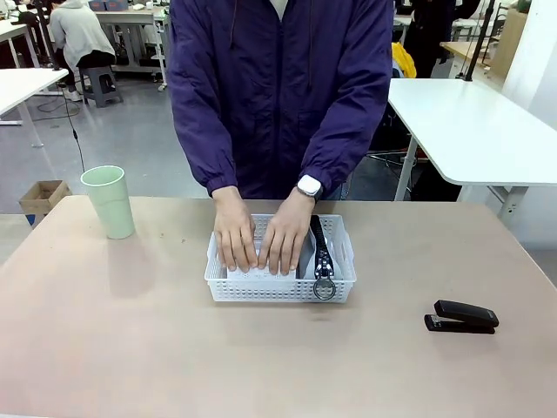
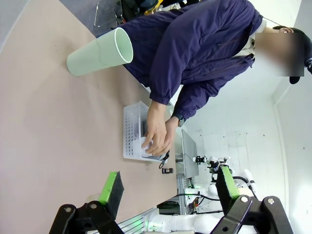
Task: Efficiently arrange items inside the basket to fit them all.
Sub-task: Pick up the Digital clock and place it inside the Organizing basket, then pick up the Stapler and place it inside the Organizing basket.
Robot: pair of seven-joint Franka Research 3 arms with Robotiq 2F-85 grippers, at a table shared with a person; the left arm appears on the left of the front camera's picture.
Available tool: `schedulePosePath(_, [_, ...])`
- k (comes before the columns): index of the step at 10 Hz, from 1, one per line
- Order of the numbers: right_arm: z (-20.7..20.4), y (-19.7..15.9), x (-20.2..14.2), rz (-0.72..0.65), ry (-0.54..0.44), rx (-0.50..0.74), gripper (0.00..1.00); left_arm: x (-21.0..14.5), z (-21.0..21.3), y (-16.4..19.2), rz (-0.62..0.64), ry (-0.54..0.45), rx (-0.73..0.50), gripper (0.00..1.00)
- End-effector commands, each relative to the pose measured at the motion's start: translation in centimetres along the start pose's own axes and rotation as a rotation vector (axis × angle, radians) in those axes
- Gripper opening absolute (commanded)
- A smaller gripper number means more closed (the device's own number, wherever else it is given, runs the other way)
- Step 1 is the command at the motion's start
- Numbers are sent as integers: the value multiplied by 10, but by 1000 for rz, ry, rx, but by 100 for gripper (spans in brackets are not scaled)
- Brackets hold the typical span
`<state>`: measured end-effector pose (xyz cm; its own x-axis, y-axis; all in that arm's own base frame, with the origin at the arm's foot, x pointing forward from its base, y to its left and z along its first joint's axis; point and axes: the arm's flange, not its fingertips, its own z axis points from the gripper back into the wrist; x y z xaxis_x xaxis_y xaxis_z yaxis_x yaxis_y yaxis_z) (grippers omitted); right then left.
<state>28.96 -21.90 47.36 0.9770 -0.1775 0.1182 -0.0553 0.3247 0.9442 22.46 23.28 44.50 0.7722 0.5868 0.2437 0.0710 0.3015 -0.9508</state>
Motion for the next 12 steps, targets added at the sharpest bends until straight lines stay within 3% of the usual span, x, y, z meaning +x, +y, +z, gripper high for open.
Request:
schedulePosePath(1, [-21, 0, -1, -47, -41, 18, 100, 1, 1, -1, -19, -7, -20, 100])
schedulePosePath(2, [-30, 2, 2, -56, -36, -19, 100, 1, 1, -1, -19, -7, -20, 100])
schedulePosePath(3, [-5, -11, -2, -35, -13, 17, 100, 1, 1, -1, -19, -7, -20, 100])
schedulePosePath(12, [-5, -11, -2, -35, -13, 17, 100, 1, 1, -1, -19, -7, -20, 100])
